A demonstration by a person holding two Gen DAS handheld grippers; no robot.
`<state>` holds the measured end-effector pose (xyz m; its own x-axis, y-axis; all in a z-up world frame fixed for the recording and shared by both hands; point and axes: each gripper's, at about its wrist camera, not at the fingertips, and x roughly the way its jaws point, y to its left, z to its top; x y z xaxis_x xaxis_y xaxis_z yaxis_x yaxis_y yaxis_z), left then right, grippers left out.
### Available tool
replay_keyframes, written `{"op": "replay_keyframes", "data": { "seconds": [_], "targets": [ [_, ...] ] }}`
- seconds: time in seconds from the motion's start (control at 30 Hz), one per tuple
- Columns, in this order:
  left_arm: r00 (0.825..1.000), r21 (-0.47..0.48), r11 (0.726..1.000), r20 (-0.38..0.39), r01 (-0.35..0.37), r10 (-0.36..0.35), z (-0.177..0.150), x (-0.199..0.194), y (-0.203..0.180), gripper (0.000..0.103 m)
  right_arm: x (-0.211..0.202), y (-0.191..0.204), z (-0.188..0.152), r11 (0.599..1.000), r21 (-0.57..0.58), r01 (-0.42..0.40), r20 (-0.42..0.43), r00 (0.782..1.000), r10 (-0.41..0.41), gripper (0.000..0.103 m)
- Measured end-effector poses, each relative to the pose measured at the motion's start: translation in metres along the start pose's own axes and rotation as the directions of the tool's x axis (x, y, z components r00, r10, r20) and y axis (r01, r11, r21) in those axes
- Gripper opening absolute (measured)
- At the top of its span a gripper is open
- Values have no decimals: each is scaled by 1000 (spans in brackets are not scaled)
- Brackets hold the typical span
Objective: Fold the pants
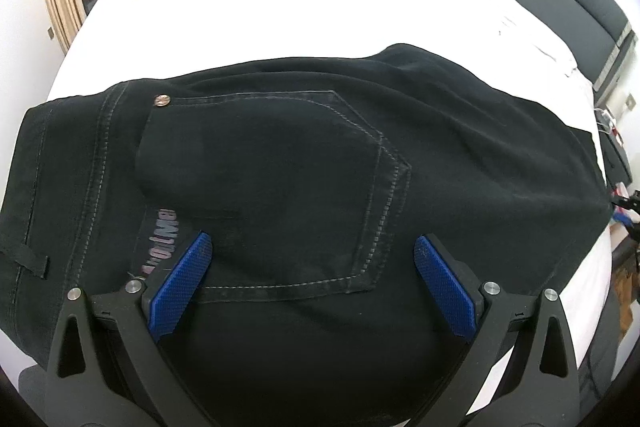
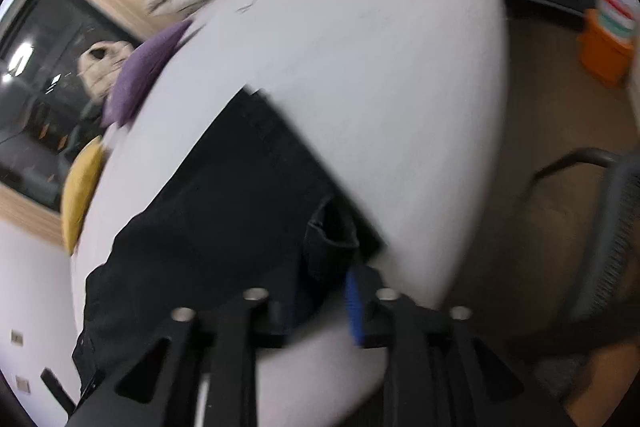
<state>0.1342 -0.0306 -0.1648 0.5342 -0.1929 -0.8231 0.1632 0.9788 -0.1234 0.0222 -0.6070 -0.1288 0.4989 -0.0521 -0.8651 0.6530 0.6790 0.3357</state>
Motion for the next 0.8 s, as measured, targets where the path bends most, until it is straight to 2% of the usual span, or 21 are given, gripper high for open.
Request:
{"op": "replay_keyframes", "data": {
  "seconds": [0.03, 0.1, 0.17, 0.23, 0.3, 0.33, 0.37, 0.4, 0.47, 0.5, 0.53, 0.6, 0.67, 0.7, 0.8],
  "targets": [
    [1000, 4, 1000, -2, 2, -2, 0, -1, 2, 103, -15, -7, 1, 996, 34, 81, 49, 995, -83, 61],
    [999, 2, 999, -8, -37, 37, -1, -5, 5, 103, -34, -11, 4, 994, 75, 77, 106, 991, -85, 61],
    [999, -5, 999, -8, -50, 50, -1, -17, 3, 103, -45, 9, 10, 1000, 19, 1, 135, 991, -3, 61],
    [998, 1, 1000, 61, -30, 29, 6, -37, 2, 103, -45, 59, 15, 983, -130, -133, 113, 983, 148, 61],
    [993, 8, 999, 109, -38, 37, 19, -46, 2, 103, -31, 119, 16, 916, -305, -261, 35, 958, 284, 61],
    [993, 0, 999, 112, -46, 45, 27, -43, 7, 103, -24, 139, 15, 888, -359, -289, 7, 950, 312, 61],
    [992, -8, 998, 108, -59, 59, 31, -39, 11, 103, -6, 170, 11, 851, -423, -312, -60, 946, 318, 60],
    [992, -17, 997, 96, -80, 82, 34, -32, 18, 103, 9, 187, 8, 839, -444, -315, -107, 948, 299, 56],
    [992, -61, 990, 18, -125, 126, 35, -13, 39, 103, 46, 214, 4, 829, -454, -326, -210, 944, 256, 53],
    [991, -103, 986, -21, -131, 130, 32, -4, 56, 103, 67, 224, 1, 832, -450, -323, -263, 939, 222, 49],
    [993, -127, 985, -31, -116, 113, 29, -1, 66, 102, 82, 230, -1, 842, -452, -294, -272, 945, 183, 48],
    [995, -91, 991, -13, -96, 95, 22, -2, 73, 102, 100, 238, 1, 849, -465, -251, -230, 960, 159, 46],
    [987, -54, 986, -8, -159, 159, 17, -5, 72, 103, 106, 240, 5, 862, -456, -223, -203, 969, 144, 42],
    [989, -62, 987, -2, -149, 149, 15, -6, 75, 103, 111, 242, 11, 876, -431, -217, -194, 970, 145, 42],
    [989, -58, 987, 5, -149, 150, 11, -7, 80, 103, 119, 254, 14, 867, -465, -181, -150, 981, 124, 42]
  ]
}}
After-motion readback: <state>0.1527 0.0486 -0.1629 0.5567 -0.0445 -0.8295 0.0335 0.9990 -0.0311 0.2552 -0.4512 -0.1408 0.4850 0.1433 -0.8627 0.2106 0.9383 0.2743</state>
